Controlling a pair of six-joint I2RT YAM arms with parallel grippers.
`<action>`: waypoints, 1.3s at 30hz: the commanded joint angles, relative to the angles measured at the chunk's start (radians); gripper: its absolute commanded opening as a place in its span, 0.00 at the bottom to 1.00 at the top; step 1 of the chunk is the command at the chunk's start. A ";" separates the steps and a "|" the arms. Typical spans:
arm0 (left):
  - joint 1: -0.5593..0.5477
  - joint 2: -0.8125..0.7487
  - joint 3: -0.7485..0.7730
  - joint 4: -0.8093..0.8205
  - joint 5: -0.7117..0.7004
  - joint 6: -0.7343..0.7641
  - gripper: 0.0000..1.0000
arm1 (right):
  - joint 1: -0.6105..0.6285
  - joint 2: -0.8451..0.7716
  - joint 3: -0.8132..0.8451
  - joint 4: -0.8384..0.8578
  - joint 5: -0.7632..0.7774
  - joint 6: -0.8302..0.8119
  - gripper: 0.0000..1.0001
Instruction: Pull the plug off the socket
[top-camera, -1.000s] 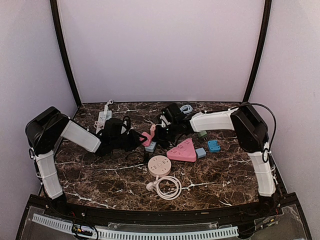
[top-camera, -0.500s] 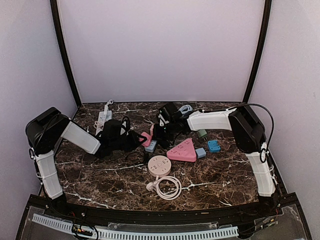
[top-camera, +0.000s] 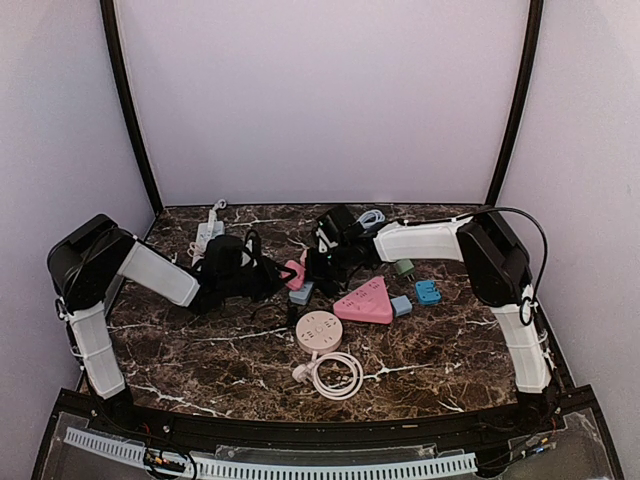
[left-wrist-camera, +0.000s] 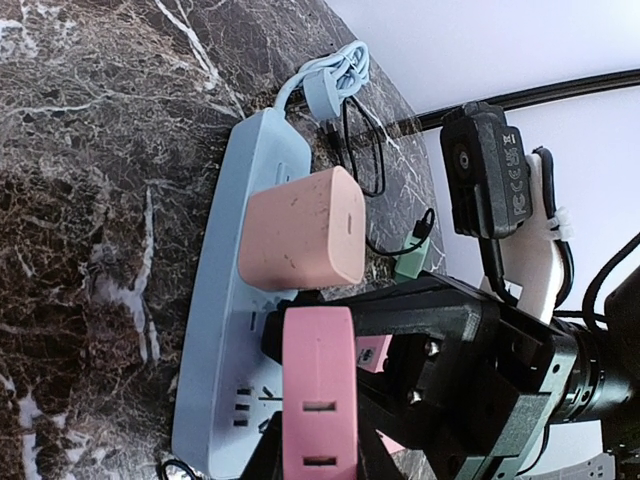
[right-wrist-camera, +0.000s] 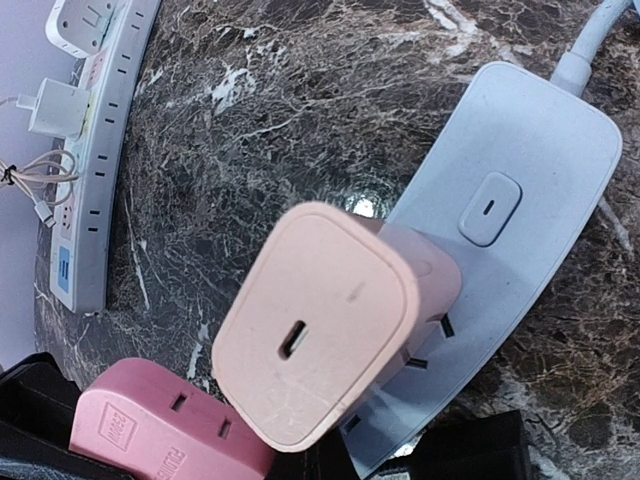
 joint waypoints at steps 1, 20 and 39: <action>0.001 -0.081 0.017 -0.077 0.021 0.028 0.00 | 0.031 0.031 -0.022 -0.059 0.000 -0.020 0.00; 0.134 -0.517 0.162 -0.911 -0.375 0.385 0.00 | 0.032 -0.131 0.007 -0.048 -0.031 -0.111 0.01; 0.561 -0.415 0.245 -1.360 -0.717 0.504 0.00 | 0.032 -0.282 -0.095 -0.037 0.024 -0.219 0.13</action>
